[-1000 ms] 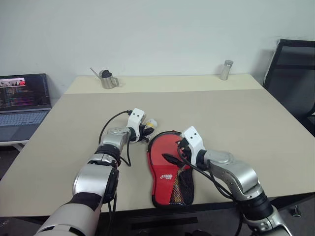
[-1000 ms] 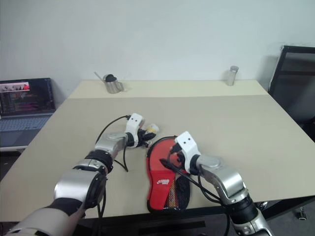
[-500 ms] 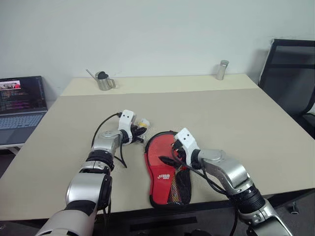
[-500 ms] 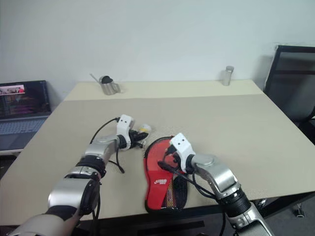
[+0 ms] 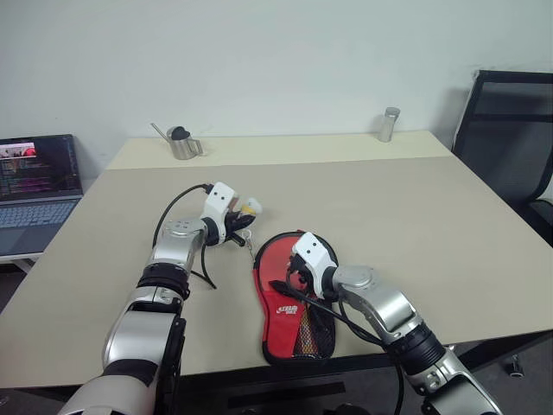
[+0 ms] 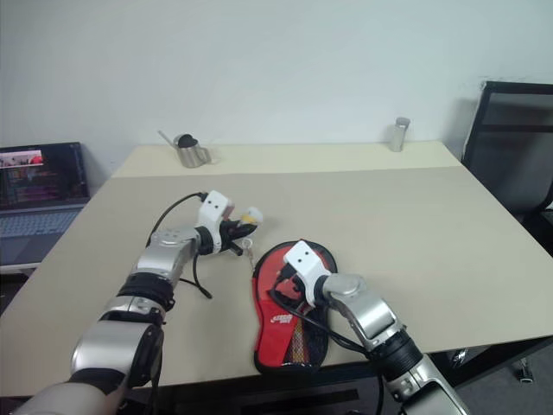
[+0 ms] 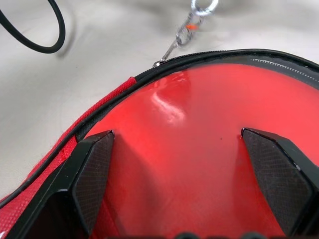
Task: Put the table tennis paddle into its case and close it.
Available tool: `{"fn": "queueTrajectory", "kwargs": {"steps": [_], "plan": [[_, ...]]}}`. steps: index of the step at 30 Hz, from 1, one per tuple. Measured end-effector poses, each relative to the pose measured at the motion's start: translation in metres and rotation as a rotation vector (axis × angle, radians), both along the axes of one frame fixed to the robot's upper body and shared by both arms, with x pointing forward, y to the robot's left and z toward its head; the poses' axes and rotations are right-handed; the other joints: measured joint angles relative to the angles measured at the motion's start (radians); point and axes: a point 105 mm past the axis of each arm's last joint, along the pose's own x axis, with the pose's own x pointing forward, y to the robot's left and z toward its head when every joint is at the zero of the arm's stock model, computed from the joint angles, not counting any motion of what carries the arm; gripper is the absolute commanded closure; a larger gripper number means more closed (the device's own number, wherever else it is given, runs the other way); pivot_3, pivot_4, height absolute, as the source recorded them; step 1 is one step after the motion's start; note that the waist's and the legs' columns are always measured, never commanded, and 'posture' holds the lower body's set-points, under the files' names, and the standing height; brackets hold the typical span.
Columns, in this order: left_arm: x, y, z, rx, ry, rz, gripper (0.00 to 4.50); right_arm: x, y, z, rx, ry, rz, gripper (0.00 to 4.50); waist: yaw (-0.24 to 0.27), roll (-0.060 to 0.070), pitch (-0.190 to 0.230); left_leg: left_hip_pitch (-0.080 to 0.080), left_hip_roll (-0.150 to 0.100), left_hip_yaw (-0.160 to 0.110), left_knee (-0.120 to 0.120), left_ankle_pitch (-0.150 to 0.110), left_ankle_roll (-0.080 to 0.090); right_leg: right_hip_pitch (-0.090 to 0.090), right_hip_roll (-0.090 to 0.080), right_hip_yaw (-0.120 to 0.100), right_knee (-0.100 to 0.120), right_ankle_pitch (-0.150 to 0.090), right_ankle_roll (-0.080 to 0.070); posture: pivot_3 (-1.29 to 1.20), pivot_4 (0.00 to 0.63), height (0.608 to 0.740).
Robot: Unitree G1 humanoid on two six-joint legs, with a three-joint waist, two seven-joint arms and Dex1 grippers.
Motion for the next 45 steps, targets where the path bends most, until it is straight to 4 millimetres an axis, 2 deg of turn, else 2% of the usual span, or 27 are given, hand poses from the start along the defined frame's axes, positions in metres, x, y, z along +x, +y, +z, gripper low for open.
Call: {"fn": "queueTrajectory", "kwargs": {"steps": [4, 12, 18, 26, 39, 45], "plan": [[0.005, -0.017, 0.009, 0.091, -0.077, -0.074, 4.25, 0.000, 0.001, 0.000, 0.004, 0.006, -0.013, 0.00, 0.001, 0.000, 0.000, 0.000, 0.000, 0.001, 0.000, 0.000, 0.000, 0.000, 0.000, 0.000, 0.000, 0.000, 0.000, 0.00, 0.150, 0.740], [0.009, -0.047, 0.011, 0.238, -0.128, -0.171, 4.25, 0.001, -0.003, -0.005, 0.010, 0.023, -0.041, 0.00, 0.001, -0.001, -0.001, 0.000, 0.000, 0.002, 0.000, 0.000, 0.000, 0.000, 0.000, -0.001, 0.000, 0.000, 0.000, 0.00, 0.150, 0.740], [0.014, -0.055, 0.013, 0.333, -0.167, -0.158, 4.25, -0.001, -0.004, -0.007, 0.012, 0.027, -0.045, 0.00, 0.002, -0.002, -0.001, 0.000, 0.000, 0.001, 0.000, 0.000, 0.000, 0.000, 0.000, 0.000, 0.000, 0.000, 0.000, 0.00, 0.150, 0.740], [0.023, -0.065, 0.022, 0.475, -0.306, -0.111, 4.25, -0.006, -0.005, -0.009, 0.021, 0.024, -0.063, 0.00, 0.003, -0.003, -0.002, 0.000, 0.000, 0.001, 0.000, 0.000, 0.000, 0.000, -0.001, -0.001, -0.001, 0.000, 0.000, 0.00, 0.150, 0.740], [0.014, -0.108, 0.009, 0.723, -0.464, -0.274, 4.25, -0.008, -0.004, -0.012, 0.034, 0.029, -0.094, 0.00, 0.009, -0.005, -0.003, 0.000, 0.000, 0.001, 0.000, 0.000, 0.000, 0.001, -0.001, -0.001, -0.001, 0.000, 0.000, 0.00, 0.150, 0.740], [0.016, -0.115, 0.020, 0.752, -0.521, -0.270, 4.25, -0.011, -0.004, -0.013, 0.044, 0.028, -0.108, 0.00, 0.019, -0.005, -0.003, 0.000, 0.000, 0.001, 0.000, 0.000, 0.000, 0.000, -0.001, -0.001, -0.002, 0.000, 0.001, 0.00, 0.150, 0.740]]}}
